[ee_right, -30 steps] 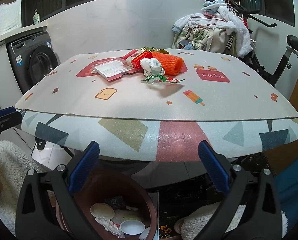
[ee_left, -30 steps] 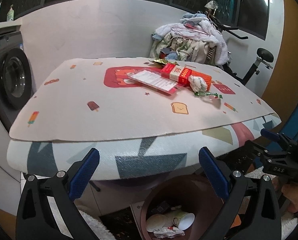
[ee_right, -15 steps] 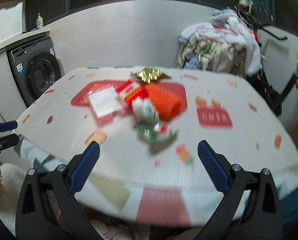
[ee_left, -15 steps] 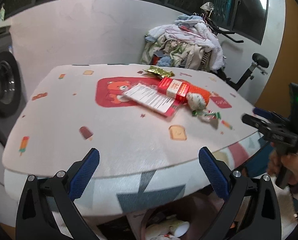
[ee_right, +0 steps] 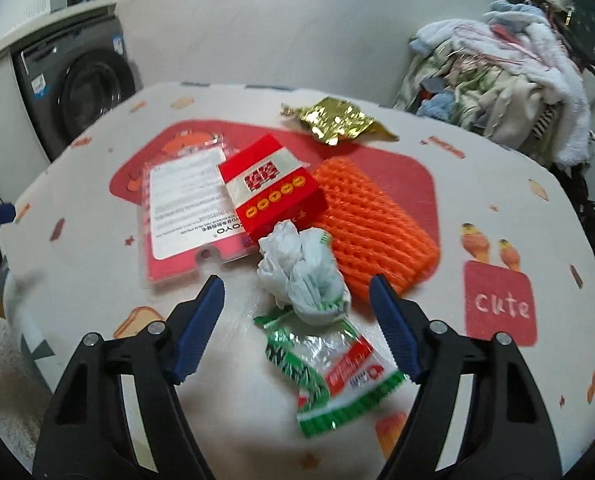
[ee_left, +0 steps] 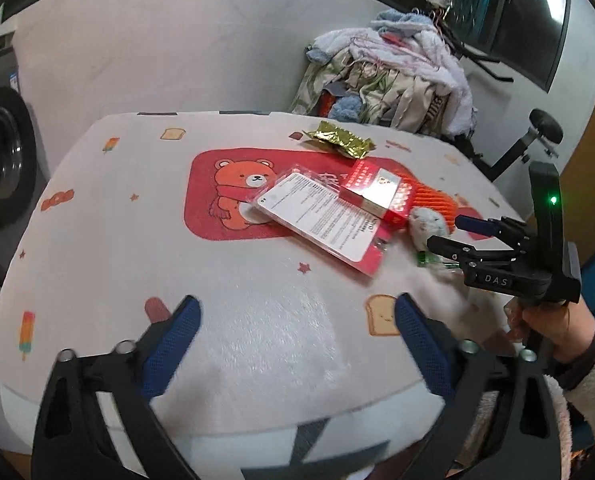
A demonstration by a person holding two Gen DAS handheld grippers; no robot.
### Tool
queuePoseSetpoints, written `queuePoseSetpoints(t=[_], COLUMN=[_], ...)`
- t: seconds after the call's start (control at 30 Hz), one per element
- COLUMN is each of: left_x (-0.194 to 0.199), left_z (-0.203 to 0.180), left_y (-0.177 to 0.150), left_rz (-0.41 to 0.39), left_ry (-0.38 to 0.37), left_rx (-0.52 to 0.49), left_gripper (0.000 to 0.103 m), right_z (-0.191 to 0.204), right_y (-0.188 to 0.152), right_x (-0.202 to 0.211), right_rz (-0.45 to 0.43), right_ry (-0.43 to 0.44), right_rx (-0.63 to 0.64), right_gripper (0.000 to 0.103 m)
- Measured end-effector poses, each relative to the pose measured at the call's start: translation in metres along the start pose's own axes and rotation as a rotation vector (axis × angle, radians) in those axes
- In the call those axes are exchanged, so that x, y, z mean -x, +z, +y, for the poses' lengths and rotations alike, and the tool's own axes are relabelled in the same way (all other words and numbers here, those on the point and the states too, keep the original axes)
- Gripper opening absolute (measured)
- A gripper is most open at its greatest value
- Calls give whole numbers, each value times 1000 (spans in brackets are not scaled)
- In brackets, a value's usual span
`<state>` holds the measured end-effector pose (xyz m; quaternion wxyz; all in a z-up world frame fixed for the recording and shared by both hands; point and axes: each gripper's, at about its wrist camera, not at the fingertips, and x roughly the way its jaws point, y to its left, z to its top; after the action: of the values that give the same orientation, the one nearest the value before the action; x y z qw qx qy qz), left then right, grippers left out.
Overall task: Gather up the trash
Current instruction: 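Grasp the white plastic bag with the right tool while the left tool grasps the pink card package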
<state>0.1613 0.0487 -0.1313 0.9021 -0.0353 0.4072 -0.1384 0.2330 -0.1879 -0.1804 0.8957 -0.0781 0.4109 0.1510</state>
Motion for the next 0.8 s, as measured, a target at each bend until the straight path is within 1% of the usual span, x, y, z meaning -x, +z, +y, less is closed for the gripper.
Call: queuePoseSetpoints(t=[0.07,0.13,0.17,0.23,0.27,0.37,0.43,0.5,0.6,0.67,0.7,0.73,0.77,0.8], left_x=[-11,-22,-28,-40,-46,-64,-76,-86,-101,-113,-119,-126,-129,-134], left_z=[4,11,14,24,30,43,46,46,47,50,53,57,58,59], left_y=[4,8,9,11,11,8,9,12,24,30,33,35,37,39], left_rz=[23,48,61,94,107,143,161,167,153,159,159,159,159,160], left_ry=[-27,-73,-94,-160,-192,-288,-316,-325,-302,-286,-276,-268,-261,-241], left_rx=[21,79,110,217,272,464,546,591,630,668,698,729,740,745], left_gripper=[84,78,76,70,68,62,56,52,51,46,40,38,36,30], right_z=[1,-1,-2,-5,-8,-11,-10,-10,-13,-15,-16,-18,-20,-22], right_y=[2,4,4,6,7,8,9,9,8,6,5,3,1,-1], right_x=[-9,-18,-22,-24,-24,-13,-2,9,24,34,38,42,45,49], right_rz=[17,35,42,48,47,23,-3,-30,-69,-93,-103,-111,-116,-120], right_ry=[1,-20,-27,-30,-16,29,42,48,47,30,22,16,13,11], right_rx=[7,13,11,1,-9,-44,-46,-50,-74,-72,-68,-66,-67,-71], right_gripper=[73,69,65,54,44,42,42,42,42,42,42,42,42,42])
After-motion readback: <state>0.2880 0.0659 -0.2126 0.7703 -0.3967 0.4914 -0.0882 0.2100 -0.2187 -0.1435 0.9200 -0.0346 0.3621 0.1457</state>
